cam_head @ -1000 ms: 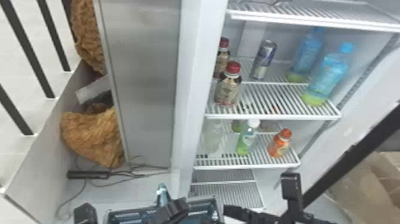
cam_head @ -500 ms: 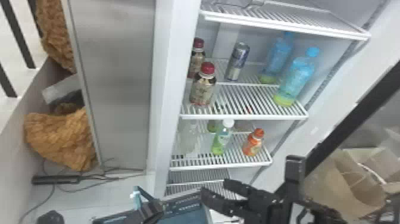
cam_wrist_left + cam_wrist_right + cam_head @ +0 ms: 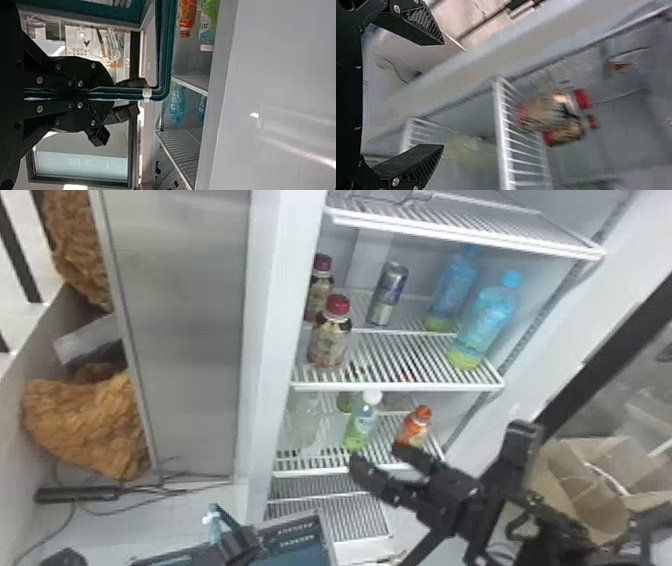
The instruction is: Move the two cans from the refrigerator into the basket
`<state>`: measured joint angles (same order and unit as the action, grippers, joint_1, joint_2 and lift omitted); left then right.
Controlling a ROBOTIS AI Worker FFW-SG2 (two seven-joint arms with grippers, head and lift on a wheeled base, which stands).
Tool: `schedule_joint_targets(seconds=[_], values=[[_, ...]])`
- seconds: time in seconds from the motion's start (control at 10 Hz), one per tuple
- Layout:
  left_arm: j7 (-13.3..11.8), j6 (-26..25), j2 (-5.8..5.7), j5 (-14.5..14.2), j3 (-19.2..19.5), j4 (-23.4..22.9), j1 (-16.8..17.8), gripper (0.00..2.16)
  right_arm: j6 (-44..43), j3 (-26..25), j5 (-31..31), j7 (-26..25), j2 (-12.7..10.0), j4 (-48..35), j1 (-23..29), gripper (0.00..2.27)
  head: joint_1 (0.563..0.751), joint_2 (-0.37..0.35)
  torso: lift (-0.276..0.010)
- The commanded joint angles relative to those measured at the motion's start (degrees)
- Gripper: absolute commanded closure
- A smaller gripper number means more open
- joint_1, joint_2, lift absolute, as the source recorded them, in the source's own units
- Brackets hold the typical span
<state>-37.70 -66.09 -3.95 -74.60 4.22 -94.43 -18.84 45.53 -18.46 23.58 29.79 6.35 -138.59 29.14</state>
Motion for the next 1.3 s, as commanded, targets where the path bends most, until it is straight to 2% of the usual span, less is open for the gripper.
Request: schedule_joint_targets(seconds=[0.0, 0.2, 0.5, 0.6, 0.8, 1.2], values=[[0.00, 0.00, 0.00, -0.01, 0.00, 0.00, 0.00, 1.19, -6.72, -0.96, -0.04, -2.02, -0.63, -0.98, 0.39, 0.11, 0.695, -0.322, -0.031], [0.00, 0.28, 0.00, -0.12, 0.23, 0.00, 0.00, 1.19, -10.65, -3.02, -1.98, -4.92, -1.51, -0.56, -0.17, 0.11, 0.695, -0.350, -0.031], [0.00, 0.71, -0.18, -0.01, 0.23, 0.00, 0.42, 1.19, -21.06, -3.36, -1.98, -11.69, -2.57, 2.39, -0.03, 0.12, 0.695, -0.350, -0.031], [0.09, 0.85, -0.18, -0.01, 0.12, 0.00, 0.42, 1.19, -23.45, -3.47, -1.98, -12.39, -3.01, 4.92, -1.15, 0.12, 0.695, -0.350, -0.031], [0.09, 0.85, -0.35, -0.24, -0.23, 0.00, 0.70, 1.19, -24.58, -3.36, -2.90, -15.03, -3.45, 8.16, -4.53, 0.11, 0.695, -0.350, -0.031], [0.17, 1.55, -0.79, -1.49, -1.25, 0.00, 0.84, 1.19, -24.86, -3.13, -6.21, -15.55, -3.53, 18.71, -15.50, 0.11, 0.695, -0.350, -0.031]])
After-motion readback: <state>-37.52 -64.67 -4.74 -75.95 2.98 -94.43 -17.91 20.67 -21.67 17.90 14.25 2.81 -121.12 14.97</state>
